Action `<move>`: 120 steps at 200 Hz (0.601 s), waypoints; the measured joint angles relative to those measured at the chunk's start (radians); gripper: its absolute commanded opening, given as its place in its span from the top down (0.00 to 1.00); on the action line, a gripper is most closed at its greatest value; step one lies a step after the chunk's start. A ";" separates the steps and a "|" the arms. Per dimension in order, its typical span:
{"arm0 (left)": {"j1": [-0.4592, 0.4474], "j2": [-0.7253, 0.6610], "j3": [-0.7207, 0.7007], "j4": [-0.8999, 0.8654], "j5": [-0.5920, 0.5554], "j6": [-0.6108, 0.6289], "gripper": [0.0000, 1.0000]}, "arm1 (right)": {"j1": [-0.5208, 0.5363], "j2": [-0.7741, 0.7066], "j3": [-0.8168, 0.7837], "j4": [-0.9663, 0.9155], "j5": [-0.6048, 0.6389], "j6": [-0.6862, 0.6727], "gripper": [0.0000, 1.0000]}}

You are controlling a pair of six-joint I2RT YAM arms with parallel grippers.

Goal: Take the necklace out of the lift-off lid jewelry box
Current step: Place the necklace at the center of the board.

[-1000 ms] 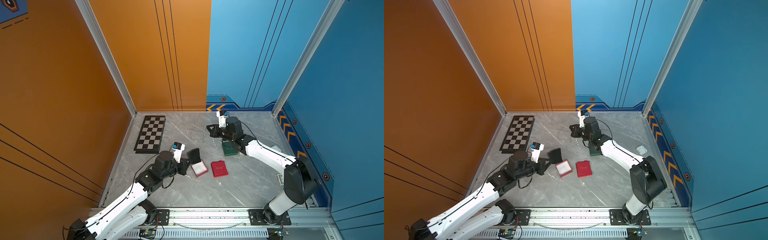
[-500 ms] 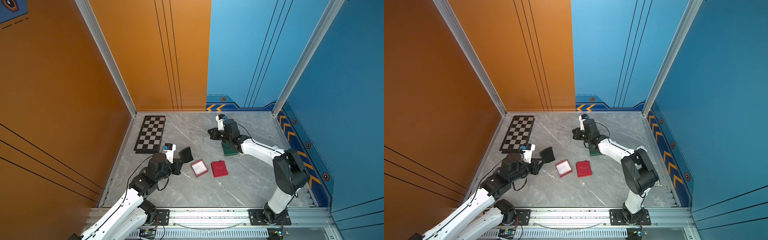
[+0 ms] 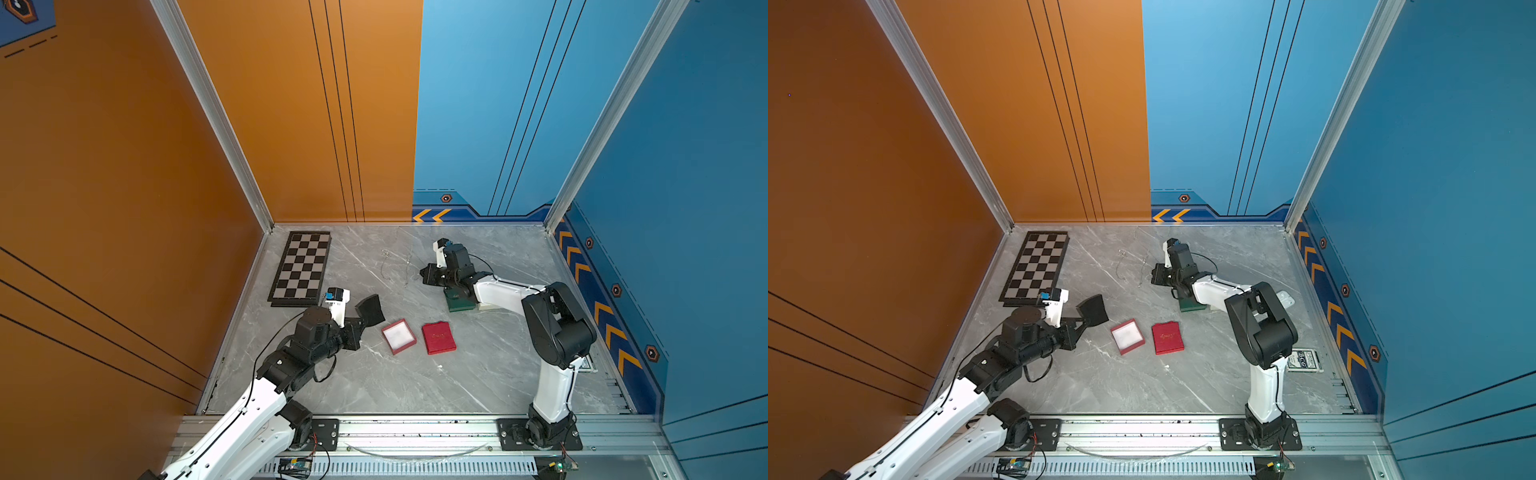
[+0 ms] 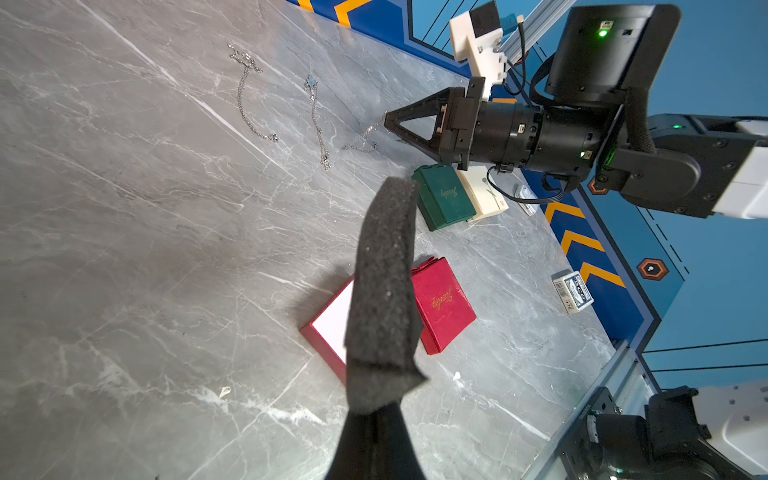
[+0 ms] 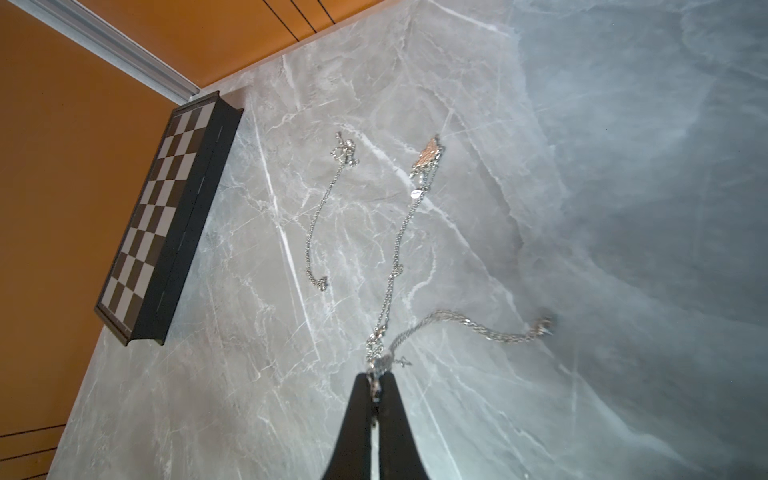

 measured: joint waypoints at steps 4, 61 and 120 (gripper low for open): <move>0.000 0.000 0.000 0.000 0.000 0.000 1.00 | -0.004 0.005 0.003 0.000 0.000 0.000 1.00; 0.006 -0.002 -0.001 0.000 0.000 0.000 1.00 | -0.048 0.066 0.073 0.003 0.000 0.000 1.00; 0.006 0.007 -0.005 0.002 0.001 -0.004 1.00 | -0.096 0.163 0.184 0.021 0.000 0.008 1.00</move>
